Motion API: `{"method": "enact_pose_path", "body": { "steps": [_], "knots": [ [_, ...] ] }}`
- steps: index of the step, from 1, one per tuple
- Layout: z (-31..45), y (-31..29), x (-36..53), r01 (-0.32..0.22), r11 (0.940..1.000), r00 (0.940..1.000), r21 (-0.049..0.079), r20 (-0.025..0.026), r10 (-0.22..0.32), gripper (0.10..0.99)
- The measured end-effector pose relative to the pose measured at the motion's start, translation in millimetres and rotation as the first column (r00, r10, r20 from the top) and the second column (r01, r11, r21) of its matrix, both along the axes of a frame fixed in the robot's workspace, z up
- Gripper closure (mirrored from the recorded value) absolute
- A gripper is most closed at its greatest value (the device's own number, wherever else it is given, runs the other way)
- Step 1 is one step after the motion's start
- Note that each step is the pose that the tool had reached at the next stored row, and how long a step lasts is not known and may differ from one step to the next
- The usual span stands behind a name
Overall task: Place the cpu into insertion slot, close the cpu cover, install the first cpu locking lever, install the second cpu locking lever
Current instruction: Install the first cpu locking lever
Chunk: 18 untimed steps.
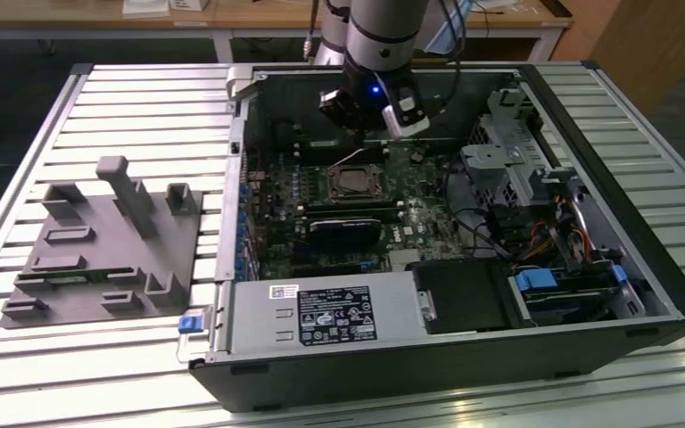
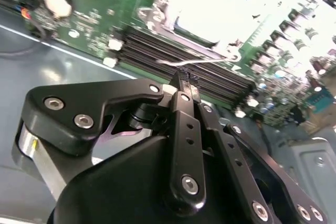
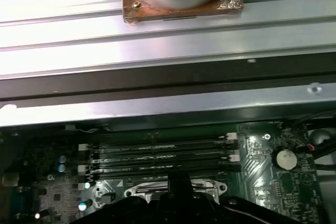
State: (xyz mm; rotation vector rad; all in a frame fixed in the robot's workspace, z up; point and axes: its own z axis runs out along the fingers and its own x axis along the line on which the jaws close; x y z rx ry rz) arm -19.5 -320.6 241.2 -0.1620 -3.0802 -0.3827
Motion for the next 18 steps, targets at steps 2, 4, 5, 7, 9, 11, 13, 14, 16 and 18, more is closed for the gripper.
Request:
{"method": "enact_pose_path", "body": {
  "steps": [2,4,5,7,9,11,13,14,16,18],
  "knots": [
    [0.0,0.0,6.7,0.0,1.0,1.0,0.0,-0.0007,0.0,0.98],
    [-0.1,0.0,12.8,0.0,1.0,1.0,0.0,-0.0012,0.0,0.98],
    [-0.1,0.1,15.9,0.0,1.0,1.0,0.0,-0.0014,0.0,0.98],
    [-0.1,0.1,21.7,0.0,1.0,1.0,0.0,-0.0019,0.0,0.98],
    [0.0,0.0,26.1,0.0,1.0,1.0,0.0,-0.0022,0.0,0.98],
    [-0.1,0.1,26.4,0.0,1.0,1.0,0.0,-0.0021,0.0,0.98],
    [0.0,0.0,26.3,0.0,1.0,1.0,0.0,-0.0021,0.0,0.98],
    [0.0,0.0,25.7,0.0,1.0,1.0,0.0,-0.0017,0.0,0.98],
    [-0.1,0.0,22.1,0.0,1.0,1.0,0.0,0.003,0.0,0.98],
    [-0.4,0.0,18.4,0.0,1.0,0.9999,0.0,0.0161,0.0,0.98]
  ]
}}
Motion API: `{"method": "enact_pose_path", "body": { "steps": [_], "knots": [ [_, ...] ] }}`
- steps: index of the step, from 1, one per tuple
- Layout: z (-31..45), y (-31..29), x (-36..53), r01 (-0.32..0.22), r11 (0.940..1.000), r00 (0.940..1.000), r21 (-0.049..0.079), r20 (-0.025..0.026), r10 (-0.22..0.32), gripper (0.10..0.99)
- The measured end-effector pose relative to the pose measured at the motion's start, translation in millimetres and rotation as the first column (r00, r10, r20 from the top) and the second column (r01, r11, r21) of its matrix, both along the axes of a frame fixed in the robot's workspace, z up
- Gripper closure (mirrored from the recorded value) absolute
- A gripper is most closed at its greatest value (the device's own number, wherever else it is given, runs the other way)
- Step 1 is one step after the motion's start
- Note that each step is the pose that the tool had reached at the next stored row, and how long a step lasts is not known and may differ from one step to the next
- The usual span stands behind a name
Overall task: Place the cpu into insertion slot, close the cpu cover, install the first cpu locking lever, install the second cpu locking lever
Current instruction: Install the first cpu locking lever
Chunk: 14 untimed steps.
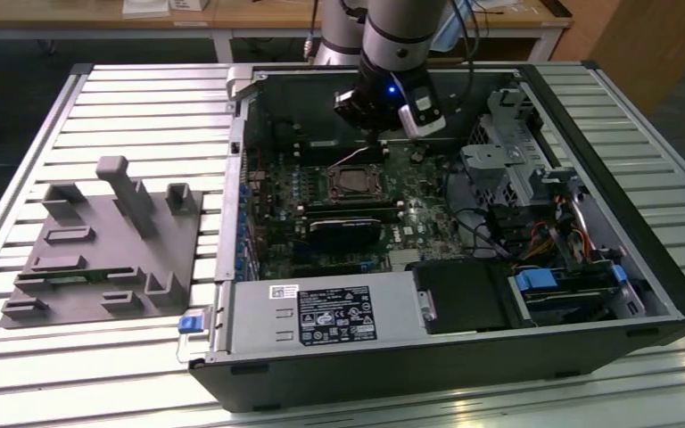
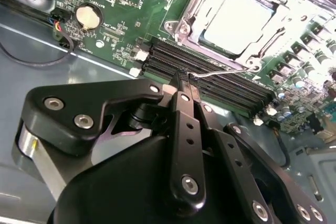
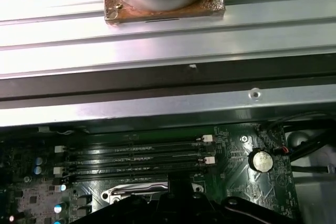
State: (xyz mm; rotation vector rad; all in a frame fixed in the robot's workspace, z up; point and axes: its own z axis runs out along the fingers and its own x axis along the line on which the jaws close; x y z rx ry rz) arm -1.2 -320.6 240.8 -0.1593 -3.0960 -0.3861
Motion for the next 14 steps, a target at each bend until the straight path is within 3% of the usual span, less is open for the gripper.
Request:
{"method": "enact_pose_path", "body": {
  "steps": [4,6,10,14],
  "knots": [
    [-1.7,-0.2,-7.0,0.0,1.0,0.9996,0.0,0.0276,0.0,0.98],
    [-3.2,-0.4,-10.5,0.0,1.0,0.9994,0.0,0.0348,0.0,0.98],
    [-6.8,-1.5,-17.0,-0.002,1.0,0.999,0.0,0.0441,0.002,0.98],
    [-9.4,-2.8,-21.1,-0.004,1.0,0.9981,0.0,0.0622,0.004,0.98]
  ]
}}
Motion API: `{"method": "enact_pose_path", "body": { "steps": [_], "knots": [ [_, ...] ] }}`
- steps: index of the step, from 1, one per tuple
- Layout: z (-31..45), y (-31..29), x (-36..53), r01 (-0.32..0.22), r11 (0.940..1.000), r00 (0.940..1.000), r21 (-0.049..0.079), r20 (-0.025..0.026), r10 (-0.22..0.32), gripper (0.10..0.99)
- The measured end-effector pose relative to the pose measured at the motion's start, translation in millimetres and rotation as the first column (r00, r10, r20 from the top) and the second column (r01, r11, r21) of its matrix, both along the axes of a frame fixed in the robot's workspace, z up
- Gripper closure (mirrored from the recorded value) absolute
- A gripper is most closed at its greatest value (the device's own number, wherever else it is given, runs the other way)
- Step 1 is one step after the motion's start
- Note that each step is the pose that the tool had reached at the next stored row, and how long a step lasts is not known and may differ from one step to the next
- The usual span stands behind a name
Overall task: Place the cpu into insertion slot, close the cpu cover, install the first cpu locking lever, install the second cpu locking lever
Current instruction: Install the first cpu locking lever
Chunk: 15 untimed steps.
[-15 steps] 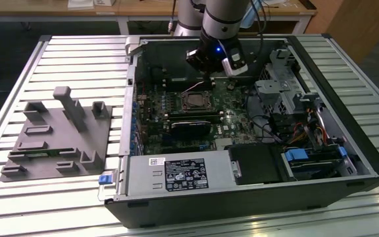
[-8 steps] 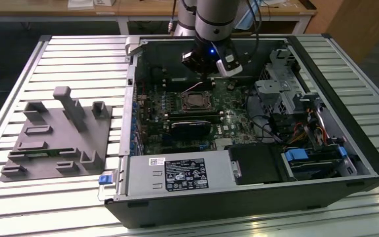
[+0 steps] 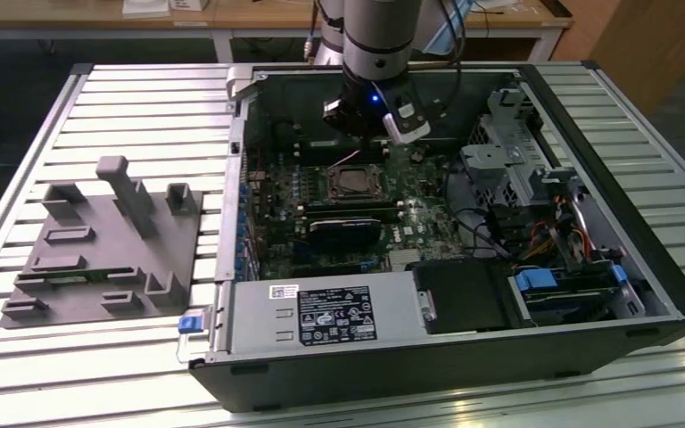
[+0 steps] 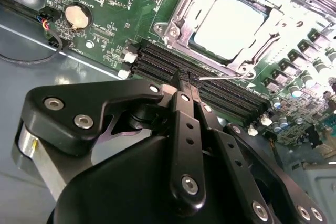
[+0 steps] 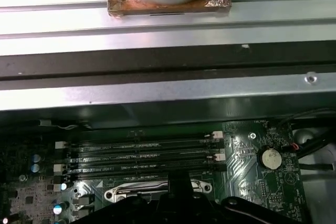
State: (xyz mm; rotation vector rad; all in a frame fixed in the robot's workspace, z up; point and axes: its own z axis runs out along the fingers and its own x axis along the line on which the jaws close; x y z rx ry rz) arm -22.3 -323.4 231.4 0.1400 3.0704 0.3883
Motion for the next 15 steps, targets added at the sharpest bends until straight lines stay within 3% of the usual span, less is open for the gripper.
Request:
{"method": "enact_pose_path", "body": {
  "steps": [5,8,11,15],
  "knots": [
    [-2.5,-1.6,-4.0,-0.003,1.0,0.9996,0.0,0.0279,0.003,0.98],
    [-4.3,-2.2,-5.9,-0.006,1.0,0.9991,0.0,0.0414,0.006,0.98],
    [-7.3,-2.4,-6.8,-0.009,1.0,0.9988,0.0,0.047,0.009,0.98],
    [-12.9,-2.4,-7.1,-0.013,0.9999,0.9987,0.0,0.0483,0.013,0.98]
  ]
}}
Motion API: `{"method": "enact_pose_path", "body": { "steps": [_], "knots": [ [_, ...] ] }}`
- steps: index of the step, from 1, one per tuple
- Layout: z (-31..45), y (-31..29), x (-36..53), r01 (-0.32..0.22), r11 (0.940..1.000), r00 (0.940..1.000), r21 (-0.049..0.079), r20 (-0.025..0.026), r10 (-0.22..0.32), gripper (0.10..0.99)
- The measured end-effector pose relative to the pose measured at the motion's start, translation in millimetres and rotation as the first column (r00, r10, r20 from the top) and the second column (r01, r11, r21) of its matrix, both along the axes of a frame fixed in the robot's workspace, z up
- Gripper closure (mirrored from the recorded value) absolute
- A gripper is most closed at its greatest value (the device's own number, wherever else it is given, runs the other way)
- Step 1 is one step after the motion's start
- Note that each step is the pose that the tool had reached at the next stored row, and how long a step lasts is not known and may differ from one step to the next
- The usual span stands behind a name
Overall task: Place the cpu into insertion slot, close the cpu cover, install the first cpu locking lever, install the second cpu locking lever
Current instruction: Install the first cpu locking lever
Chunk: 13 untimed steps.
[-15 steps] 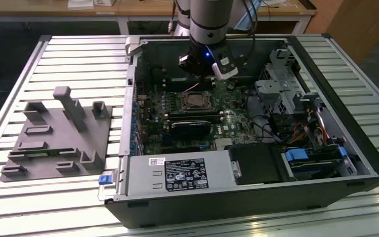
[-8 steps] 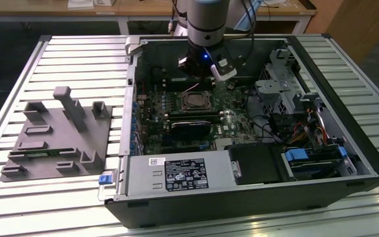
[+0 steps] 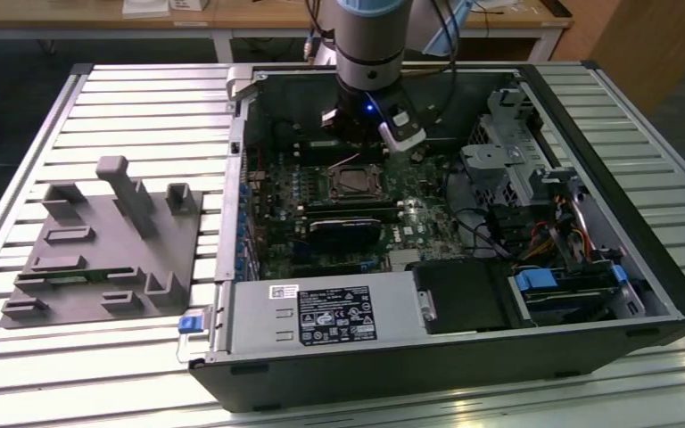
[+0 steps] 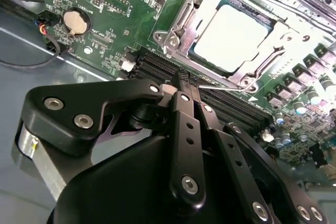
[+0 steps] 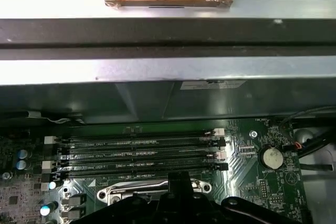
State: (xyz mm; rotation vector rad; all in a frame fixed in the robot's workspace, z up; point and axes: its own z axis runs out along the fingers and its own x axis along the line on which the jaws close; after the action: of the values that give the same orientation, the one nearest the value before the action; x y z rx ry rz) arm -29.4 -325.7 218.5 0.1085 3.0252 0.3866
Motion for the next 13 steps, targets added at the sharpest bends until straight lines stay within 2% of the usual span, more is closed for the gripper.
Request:
{"method": "enact_pose_path", "body": {
  "steps": [6,13],
  "knots": [
    [-3.0,1.3,-0.1,-0.002,1.0,1.0,-0.005,0.0038,0.002,0.98],
    [-4.2,9.5,-0.1,-0.002,0.9998,1.0,-0.019,0.0045,0.002,0.98]
  ]
}}
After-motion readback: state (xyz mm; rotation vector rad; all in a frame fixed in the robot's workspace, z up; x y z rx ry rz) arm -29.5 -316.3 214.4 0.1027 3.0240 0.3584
